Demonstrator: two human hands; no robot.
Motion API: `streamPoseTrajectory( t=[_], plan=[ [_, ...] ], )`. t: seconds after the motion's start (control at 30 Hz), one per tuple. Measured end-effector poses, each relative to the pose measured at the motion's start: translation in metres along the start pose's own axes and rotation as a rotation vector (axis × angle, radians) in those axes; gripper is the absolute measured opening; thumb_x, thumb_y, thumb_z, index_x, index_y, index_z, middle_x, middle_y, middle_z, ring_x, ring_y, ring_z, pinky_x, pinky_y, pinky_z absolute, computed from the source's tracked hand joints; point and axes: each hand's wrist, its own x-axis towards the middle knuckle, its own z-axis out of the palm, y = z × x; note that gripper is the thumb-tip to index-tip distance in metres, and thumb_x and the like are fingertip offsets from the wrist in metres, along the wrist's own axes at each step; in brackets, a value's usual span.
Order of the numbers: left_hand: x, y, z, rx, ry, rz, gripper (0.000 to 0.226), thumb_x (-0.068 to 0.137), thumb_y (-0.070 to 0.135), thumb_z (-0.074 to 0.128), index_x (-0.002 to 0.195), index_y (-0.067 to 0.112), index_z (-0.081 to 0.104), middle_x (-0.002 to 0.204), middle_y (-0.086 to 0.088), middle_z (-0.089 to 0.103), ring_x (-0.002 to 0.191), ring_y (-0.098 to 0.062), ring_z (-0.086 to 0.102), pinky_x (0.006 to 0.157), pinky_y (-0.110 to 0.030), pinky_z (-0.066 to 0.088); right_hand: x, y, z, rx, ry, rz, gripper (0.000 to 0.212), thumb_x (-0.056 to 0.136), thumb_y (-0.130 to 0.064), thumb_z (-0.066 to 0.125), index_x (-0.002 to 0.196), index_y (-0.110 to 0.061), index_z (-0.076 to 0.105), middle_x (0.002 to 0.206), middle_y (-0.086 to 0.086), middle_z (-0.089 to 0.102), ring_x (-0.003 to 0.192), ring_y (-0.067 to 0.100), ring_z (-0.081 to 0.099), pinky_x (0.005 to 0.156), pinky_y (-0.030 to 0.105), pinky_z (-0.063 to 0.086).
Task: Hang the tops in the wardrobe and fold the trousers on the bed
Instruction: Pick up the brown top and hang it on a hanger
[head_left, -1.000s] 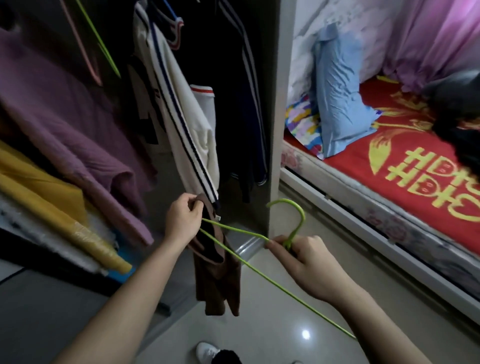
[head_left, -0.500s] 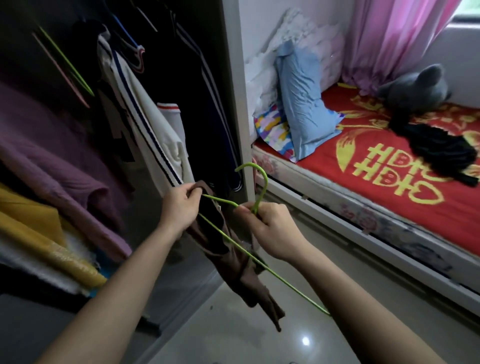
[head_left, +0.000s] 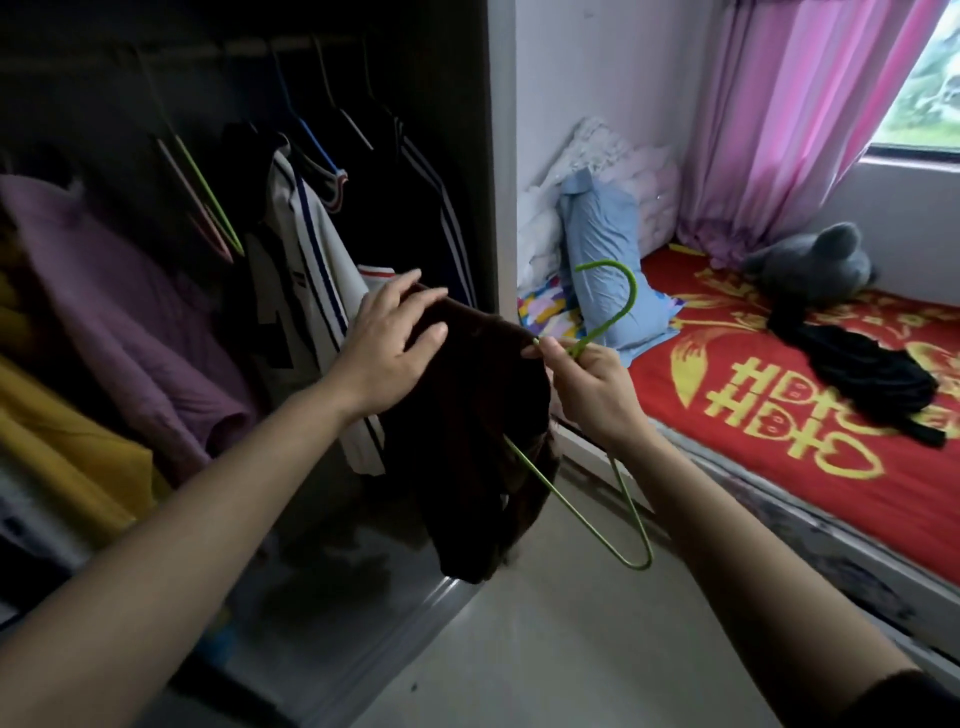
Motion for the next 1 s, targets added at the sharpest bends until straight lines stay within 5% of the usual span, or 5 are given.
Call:
streamPoseTrajectory(
  t=[0.2, 0.37, 0.53, 0.7, 1.0],
  plan=[
    [0.022, -0.005, -0.020, 0.221, 0.006, 0.131, 0.057, 0.093, 0.071, 0.025, 0.131, 0.041, 0.053, 0.134, 0.009, 0.051, 0.142, -0.014, 0.028, 0.116, -0.053, -0.007, 0.014, -0.027, 0.008, -0.007, -0.051, -0.073, 0.043, 0.100, -0.049, 0.049, 0.078, -0.023, 0.075, 0.045, -0.008, 0.042, 0.041, 0.005, 0.039, 0.046, 0.020, 0.031],
    [0.012, 0.008, -0.012, 0.093, -0.148, 0.242, 0.035, 0.098, 0.050, 0.045, 0.111, 0.024, 0.064, 0.097, 0.008, 0.059, 0.097, -0.015, 0.056, 0.096, -0.051, 0.041, 0.009, -0.030, 0.014, -0.230, -0.036, -0.113, 0.063, 0.100, -0.054, 0.044, 0.072, -0.008, 0.076, 0.046, 0.016, 0.042, 0.043, 0.012, 0.038, 0.049, 0.037, 0.034],
    [0.003, -0.001, 0.000, -0.101, -0.078, 0.059, 0.023, 0.100, 0.031, 0.054, 0.117, 0.023, 0.066, 0.111, 0.003, 0.067, 0.110, -0.018, 0.059, 0.101, -0.051, 0.041, 0.004, -0.022, 0.020, -0.660, 0.221, -0.229, 0.034, 0.096, -0.048, 0.058, 0.093, -0.015, 0.066, 0.078, -0.004, 0.059, 0.071, 0.014, 0.056, 0.065, 0.036, 0.043],
    [0.007, -0.005, 0.002, -0.218, 0.099, -0.104, 0.026, 0.101, 0.035, 0.051, 0.120, 0.026, 0.067, 0.109, 0.002, 0.069, 0.105, -0.018, 0.063, 0.094, -0.046, 0.048, -0.013, -0.003, 0.015, -0.846, 0.382, -0.620, 0.023, 0.091, -0.037, 0.066, 0.101, -0.017, 0.063, 0.101, 0.006, 0.052, 0.090, 0.026, 0.054, 0.077, 0.040, 0.042],
    [0.014, 0.014, -0.019, -0.104, 0.253, -0.091, 0.046, 0.085, 0.074, 0.050, 0.105, 0.037, 0.071, 0.095, 0.012, 0.068, 0.093, -0.010, 0.063, 0.091, -0.040, 0.051, -0.016, 0.019, 0.041, -0.752, -0.262, -0.406, 0.050, 0.096, -0.041, 0.052, 0.142, -0.022, 0.046, 0.130, -0.004, 0.049, 0.084, 0.013, 0.065, 0.061, 0.029, 0.049]
  ],
)
